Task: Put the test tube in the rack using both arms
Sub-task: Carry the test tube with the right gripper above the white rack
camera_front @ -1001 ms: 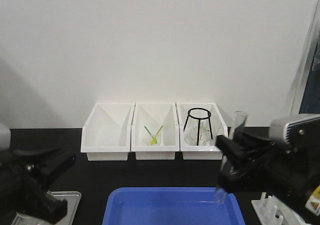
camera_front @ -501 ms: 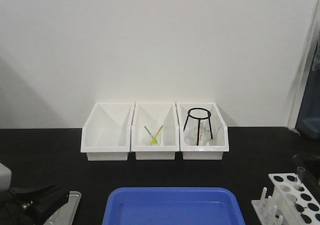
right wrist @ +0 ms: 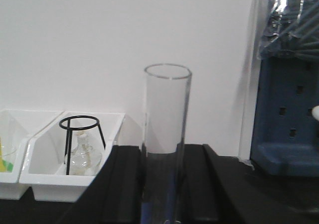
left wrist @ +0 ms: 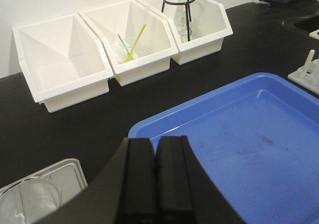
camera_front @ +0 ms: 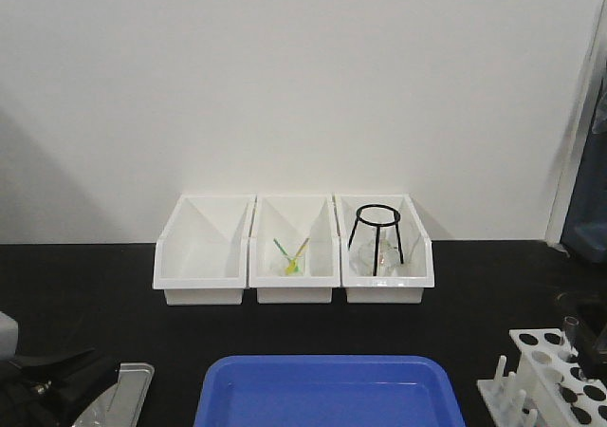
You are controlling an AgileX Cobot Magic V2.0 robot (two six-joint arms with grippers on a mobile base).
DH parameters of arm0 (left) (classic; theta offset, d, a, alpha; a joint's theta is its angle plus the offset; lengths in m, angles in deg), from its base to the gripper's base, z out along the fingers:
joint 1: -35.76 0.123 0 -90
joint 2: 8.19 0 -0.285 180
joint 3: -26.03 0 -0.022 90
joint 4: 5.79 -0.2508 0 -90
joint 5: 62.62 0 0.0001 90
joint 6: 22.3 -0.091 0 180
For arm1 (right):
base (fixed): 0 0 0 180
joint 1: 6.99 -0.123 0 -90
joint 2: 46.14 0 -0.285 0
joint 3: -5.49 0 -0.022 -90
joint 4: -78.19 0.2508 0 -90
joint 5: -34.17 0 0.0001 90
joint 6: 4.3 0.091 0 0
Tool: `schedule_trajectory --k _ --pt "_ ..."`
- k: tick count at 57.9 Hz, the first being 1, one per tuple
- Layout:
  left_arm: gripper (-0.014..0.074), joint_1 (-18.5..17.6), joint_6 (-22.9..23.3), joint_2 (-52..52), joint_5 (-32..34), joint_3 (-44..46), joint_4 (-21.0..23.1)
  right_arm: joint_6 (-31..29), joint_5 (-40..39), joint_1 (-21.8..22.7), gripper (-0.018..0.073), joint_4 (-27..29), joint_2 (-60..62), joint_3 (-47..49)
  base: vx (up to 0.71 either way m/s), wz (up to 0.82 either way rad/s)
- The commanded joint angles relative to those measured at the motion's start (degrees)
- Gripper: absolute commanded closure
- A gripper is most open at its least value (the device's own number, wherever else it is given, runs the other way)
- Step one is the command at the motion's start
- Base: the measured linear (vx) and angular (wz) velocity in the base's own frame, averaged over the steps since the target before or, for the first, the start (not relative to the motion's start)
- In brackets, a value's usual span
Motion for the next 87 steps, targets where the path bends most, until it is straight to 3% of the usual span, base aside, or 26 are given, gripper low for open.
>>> schedule_trajectory --k 1,16,87 --pt "0.0603 0.1 -0.1 -1.0 1.0 1.6 0.7 -0.4 -7.6 0.3 0.0570 -1.1 -0.6 1.6 0.00 0.00" --pt "0.0603 0.1 -0.1 -1.0 1.0 1.6 0.7 -0.4 -12.1 0.3 0.0570 -1.1 -5.7 1.6 0.00 0.00" --pt "0.0603 0.1 -0.1 -1.0 1.0 1.6 0.9 -0.9 -17.5 0.2 0.0557 -3.1 -22.6 1.6 0.00 0.00"
